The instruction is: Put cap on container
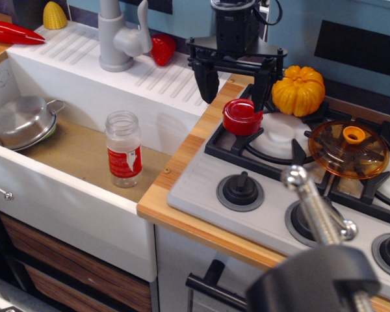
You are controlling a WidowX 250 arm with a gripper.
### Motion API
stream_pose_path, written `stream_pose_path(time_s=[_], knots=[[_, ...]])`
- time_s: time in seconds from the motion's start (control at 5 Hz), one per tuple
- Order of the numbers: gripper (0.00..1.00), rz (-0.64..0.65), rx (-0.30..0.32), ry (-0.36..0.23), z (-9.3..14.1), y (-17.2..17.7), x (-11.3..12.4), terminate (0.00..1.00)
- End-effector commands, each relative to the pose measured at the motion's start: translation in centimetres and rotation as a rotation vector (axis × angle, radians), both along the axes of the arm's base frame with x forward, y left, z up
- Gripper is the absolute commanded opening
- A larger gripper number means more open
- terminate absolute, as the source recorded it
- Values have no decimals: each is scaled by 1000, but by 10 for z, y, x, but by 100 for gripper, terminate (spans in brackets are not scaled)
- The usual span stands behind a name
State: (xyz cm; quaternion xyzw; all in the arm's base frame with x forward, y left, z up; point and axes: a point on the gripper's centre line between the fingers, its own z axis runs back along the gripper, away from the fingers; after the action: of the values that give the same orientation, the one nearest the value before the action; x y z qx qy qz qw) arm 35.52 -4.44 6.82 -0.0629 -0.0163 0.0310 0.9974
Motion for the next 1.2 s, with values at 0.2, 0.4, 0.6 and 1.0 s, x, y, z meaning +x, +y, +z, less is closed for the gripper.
stream_pose_path(time_s=[0.2,0.4,0.6,1.0], knots=[[100,-4,24,-53,0,-5,20,0],[100,3,26,-52,-5,-9,23,0],[100,20,49,-48,-16,-9,26,0],[0,12,45,-39,2,1,16,0]])
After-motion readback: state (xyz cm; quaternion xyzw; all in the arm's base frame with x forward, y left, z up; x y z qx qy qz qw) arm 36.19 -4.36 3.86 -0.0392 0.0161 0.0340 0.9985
